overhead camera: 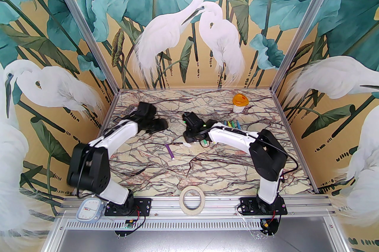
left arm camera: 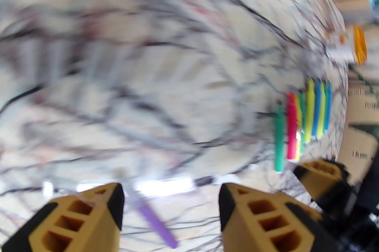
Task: Open the pen caps
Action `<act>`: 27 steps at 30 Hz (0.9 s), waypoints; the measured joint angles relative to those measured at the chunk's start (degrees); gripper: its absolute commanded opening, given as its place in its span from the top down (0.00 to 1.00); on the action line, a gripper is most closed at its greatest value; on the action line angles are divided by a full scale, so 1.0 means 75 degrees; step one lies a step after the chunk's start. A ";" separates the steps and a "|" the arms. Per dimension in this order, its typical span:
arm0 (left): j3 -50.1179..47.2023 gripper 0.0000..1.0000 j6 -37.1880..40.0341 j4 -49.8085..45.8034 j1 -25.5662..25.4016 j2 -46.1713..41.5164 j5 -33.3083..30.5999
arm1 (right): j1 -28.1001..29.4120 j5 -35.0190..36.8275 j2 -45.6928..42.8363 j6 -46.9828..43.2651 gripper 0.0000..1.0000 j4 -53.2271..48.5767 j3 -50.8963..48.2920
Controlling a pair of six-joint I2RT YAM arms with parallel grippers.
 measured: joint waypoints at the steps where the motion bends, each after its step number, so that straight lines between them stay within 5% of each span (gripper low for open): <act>1: -0.0271 0.41 -0.0044 0.0099 0.0216 -0.0163 -0.0023 | 0.0108 -0.0067 0.0119 -0.0041 0.51 -0.0096 0.0242; 10: -0.1652 0.40 -0.0393 0.1003 0.1247 -0.1078 -0.0073 | 0.0816 -0.0662 0.1425 -0.0262 0.49 -0.0947 0.1731; 27: -0.2326 0.40 -0.0659 0.1990 0.1664 -0.1690 -0.0070 | 0.1201 -0.0912 0.2827 -0.0213 0.52 -0.1999 0.2809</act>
